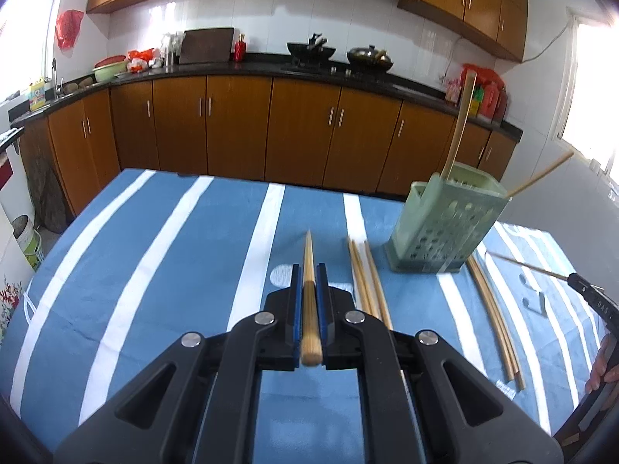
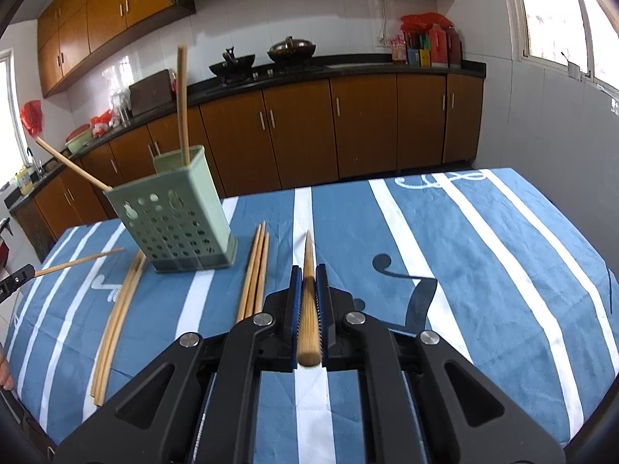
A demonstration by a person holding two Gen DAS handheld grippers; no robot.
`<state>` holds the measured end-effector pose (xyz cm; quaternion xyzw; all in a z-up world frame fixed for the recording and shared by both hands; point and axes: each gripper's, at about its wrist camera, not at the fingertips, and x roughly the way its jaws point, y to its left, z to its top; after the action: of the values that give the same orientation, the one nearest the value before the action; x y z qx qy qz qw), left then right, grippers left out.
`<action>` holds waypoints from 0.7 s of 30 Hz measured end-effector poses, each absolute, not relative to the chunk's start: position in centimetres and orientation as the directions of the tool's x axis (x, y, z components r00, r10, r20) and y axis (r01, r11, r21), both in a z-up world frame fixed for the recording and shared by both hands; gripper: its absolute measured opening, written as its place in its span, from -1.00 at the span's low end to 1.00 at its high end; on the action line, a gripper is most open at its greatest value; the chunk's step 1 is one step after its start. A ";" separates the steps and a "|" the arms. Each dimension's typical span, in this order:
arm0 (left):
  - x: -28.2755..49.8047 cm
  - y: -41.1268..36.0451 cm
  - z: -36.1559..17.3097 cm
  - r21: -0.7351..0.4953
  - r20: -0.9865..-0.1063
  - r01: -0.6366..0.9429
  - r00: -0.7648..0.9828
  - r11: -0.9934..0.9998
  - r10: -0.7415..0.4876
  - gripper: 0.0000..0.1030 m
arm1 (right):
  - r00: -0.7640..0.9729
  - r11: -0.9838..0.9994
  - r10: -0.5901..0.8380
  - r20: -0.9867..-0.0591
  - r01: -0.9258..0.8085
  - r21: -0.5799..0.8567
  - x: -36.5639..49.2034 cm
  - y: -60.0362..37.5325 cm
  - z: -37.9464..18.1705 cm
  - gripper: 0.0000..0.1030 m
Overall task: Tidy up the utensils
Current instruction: 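Raise both held chopsticks upright and carry them over the green holder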
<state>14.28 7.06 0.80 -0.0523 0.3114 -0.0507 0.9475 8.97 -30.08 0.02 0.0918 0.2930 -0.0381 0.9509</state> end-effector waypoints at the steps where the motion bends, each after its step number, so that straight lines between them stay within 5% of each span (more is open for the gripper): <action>1: 14.2 7.1 1.1 -0.132 -0.579 0.064 0.805 0.989 -0.129 -0.85 | 0.831 0.980 -0.018 -0.556 0.125 0.154 8.9 -30.1 0.3 -0.85; 21: 13.3 6.4 6.1 -0.126 -0.484 0.104 0.861 0.987 -0.153 -0.85 | 0.909 0.981 -0.016 -0.417 0.095 0.171 7.8 -30.1 5.5 -0.85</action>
<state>13.25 6.42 6.10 -0.0477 0.2547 -0.0668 0.9635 7.76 -30.09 5.48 0.0941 0.2116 -0.0286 0.9724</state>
